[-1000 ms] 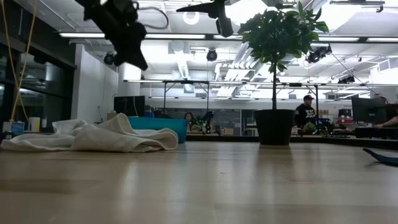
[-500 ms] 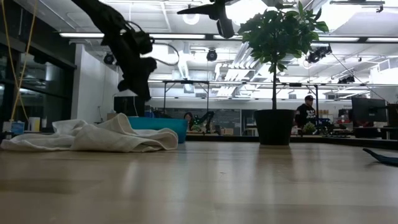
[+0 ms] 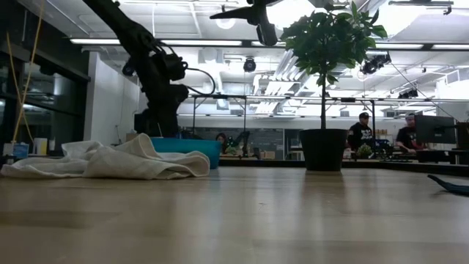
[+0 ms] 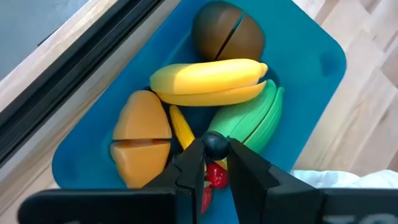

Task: Pick and placing Produce into tupperware
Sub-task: Put the blackberry into the blue bin

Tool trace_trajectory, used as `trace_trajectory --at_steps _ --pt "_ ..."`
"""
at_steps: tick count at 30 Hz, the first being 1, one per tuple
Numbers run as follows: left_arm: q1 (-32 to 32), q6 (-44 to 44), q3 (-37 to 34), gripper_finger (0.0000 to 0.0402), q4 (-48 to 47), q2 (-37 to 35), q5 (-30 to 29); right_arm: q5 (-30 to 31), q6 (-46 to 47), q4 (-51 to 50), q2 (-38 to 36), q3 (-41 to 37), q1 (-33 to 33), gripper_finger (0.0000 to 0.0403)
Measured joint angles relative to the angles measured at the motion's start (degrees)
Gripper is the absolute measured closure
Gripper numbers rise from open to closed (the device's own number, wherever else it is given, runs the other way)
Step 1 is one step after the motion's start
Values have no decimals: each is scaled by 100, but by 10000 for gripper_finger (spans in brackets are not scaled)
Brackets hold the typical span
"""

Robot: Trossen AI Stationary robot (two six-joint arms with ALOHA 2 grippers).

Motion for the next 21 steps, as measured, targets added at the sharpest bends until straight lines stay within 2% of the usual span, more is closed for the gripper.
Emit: trace_trajectory --at_steps 17,21 --pt "-2 -208 0 348 121 314 0 -1 -22 -133 0 2 -2 260" --pt "-2 -208 0 334 82 314 84 -1 -39 -140 0 2 -2 260"
